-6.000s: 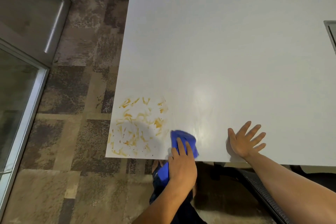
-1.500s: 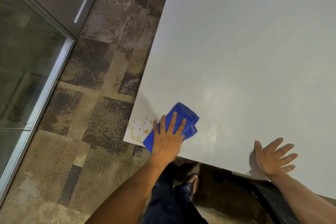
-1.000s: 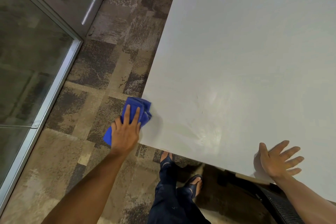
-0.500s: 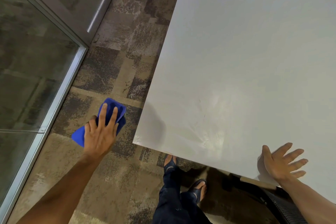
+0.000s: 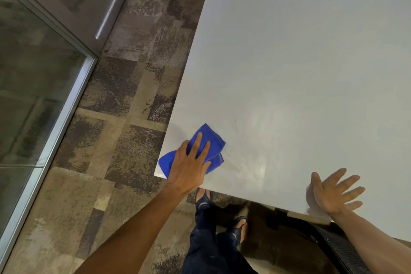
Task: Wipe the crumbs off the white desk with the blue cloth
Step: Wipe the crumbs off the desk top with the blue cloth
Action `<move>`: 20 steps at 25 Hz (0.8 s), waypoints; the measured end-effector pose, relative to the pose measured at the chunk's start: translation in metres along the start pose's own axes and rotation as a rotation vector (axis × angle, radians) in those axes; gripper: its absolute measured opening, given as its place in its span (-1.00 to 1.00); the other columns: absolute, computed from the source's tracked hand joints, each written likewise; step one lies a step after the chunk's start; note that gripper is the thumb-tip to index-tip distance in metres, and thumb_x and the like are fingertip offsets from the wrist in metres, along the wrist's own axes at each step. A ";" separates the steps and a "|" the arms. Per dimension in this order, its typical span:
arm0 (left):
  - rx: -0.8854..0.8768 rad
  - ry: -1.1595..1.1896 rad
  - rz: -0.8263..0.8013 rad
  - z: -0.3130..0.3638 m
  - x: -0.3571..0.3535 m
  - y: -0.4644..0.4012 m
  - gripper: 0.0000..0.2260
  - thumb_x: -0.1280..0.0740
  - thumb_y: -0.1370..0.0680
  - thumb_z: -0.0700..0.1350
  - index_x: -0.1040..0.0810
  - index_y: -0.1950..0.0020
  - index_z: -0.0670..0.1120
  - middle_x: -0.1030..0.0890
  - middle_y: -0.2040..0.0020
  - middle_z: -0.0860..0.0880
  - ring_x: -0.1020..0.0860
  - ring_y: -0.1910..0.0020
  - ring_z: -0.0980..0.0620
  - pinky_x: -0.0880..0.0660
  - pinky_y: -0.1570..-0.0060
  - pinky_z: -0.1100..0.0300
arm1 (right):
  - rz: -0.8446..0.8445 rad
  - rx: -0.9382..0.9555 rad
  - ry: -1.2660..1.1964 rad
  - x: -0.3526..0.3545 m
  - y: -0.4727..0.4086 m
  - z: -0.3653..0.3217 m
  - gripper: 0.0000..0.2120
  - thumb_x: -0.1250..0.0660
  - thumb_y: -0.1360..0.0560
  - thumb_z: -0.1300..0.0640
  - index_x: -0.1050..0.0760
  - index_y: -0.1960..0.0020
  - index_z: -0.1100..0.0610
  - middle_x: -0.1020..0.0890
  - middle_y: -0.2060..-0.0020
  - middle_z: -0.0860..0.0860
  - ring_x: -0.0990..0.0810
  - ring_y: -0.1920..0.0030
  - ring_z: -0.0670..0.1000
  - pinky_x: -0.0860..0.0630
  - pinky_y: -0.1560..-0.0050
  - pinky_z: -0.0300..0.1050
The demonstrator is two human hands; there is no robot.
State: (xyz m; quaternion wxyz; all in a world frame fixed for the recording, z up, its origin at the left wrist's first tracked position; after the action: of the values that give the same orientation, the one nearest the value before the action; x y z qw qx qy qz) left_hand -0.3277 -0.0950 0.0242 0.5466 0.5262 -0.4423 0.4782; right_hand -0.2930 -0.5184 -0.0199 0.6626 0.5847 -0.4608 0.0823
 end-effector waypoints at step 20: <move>0.288 0.000 0.021 -0.077 -0.004 -0.145 -0.45 0.07 -0.68 0.12 0.05 -0.63 -0.06 -0.02 -0.63 -0.18 -0.05 -0.57 -0.30 -0.10 -0.50 -0.25 | -0.027 -0.041 0.007 0.001 -0.002 -0.002 -0.17 0.00 -0.62 -0.29 0.33 -0.57 0.17 0.27 -0.55 0.28 0.28 -0.53 0.38 0.29 -0.44 0.46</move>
State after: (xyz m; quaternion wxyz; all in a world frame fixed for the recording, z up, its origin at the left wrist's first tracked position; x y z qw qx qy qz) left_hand -0.1860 -0.0162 -0.0058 0.4604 0.5948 -0.3744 0.5423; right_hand -0.2904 -0.5181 -0.0201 0.6769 0.5770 -0.4522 0.0660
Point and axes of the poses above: each hand's wrist, its own y-axis away from the middle knuckle, its own x-axis out of the back of the hand, z = x × y, the point moved 8 cm from there along -y, towards the middle knuckle
